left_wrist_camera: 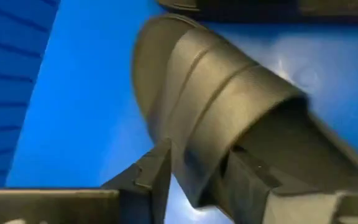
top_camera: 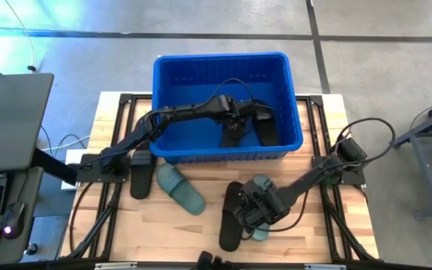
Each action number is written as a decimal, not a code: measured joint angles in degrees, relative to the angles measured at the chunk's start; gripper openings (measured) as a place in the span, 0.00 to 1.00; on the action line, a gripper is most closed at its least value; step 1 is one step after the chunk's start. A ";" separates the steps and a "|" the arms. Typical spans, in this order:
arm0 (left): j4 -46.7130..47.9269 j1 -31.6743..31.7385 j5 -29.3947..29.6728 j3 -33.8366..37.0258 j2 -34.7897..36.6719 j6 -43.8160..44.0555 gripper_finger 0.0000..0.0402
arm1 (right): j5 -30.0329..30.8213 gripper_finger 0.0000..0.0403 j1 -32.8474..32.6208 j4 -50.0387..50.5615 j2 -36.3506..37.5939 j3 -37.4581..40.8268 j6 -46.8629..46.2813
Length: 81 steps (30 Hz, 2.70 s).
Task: Pick and place slides into bin
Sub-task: Put the black slide into the blue bin, then put the green slide into the blue bin
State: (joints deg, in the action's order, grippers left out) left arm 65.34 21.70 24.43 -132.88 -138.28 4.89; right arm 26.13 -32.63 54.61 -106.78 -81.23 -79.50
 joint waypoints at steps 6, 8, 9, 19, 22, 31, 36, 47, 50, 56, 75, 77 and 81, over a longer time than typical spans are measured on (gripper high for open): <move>-2.26 -0.25 -3.93 -0.02 0.00 4.44 0.41 | 0.33 0.33 -2.15 -0.01 0.00 0.00 -0.03; -3.10 -0.70 -6.38 -0.24 0.00 4.43 0.43 | 0.51 0.33 -2.71 0.00 0.00 0.00 -0.09; -3.05 -0.89 -7.15 -0.58 0.00 4.36 0.44 | 0.59 0.33 -2.87 0.00 0.00 0.01 -0.06; -3.45 -3.39 -12.80 -2.17 3.76 -0.65 0.40 | -1.01 0.33 -5.13 4.55 0.00 0.00 0.80; -3.36 -3.89 -12.90 -2.21 5.68 -1.77 0.38 | -1.21 0.33 -6.71 9.42 0.00 0.00 -3.10; -3.39 -7.35 -15.60 -2.16 12.85 -9.48 0.37 | 2.61 0.33 -11.99 12.47 0.00 0.00 -4.07; -2.72 -11.24 -19.05 -2.16 16.49 -14.19 0.37 | 9.07 0.33 -13.48 16.14 -0.94 0.02 -3.99; 5.32 -20.18 -22.01 -2.14 19.32 -18.15 0.37 | 8.45 0.33 -13.66 15.04 -8.78 0.03 9.06; 6.90 -22.41 -22.01 -2.10 19.23 -18.05 0.37 | 8.28 0.33 -12.76 17.57 -9.63 0.04 9.03; 7.68 -26.03 -21.99 -2.10 19.23 -15.08 0.37 | 11.22 0.33 -11.99 17.79 -9.86 0.03 9.02; 9.70 -28.47 -20.32 -2.10 19.87 -12.22 0.37 | 13.29 0.33 -13.91 20.12 -9.86 -0.11 12.13; 9.73 -28.47 -19.52 -2.10 19.87 -12.24 0.37 | 14.17 0.33 -13.49 21.56 -9.86 -0.11 12.09; 9.76 -28.47 -18.80 -2.10 19.87 -12.65 0.37 | 13.44 0.33 -11.92 21.02 -9.86 1.87 12.15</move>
State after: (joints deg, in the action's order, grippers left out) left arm 75.10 -6.76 5.63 -134.98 -118.41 -7.76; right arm 39.57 -44.55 75.63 -116.64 -79.36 -67.35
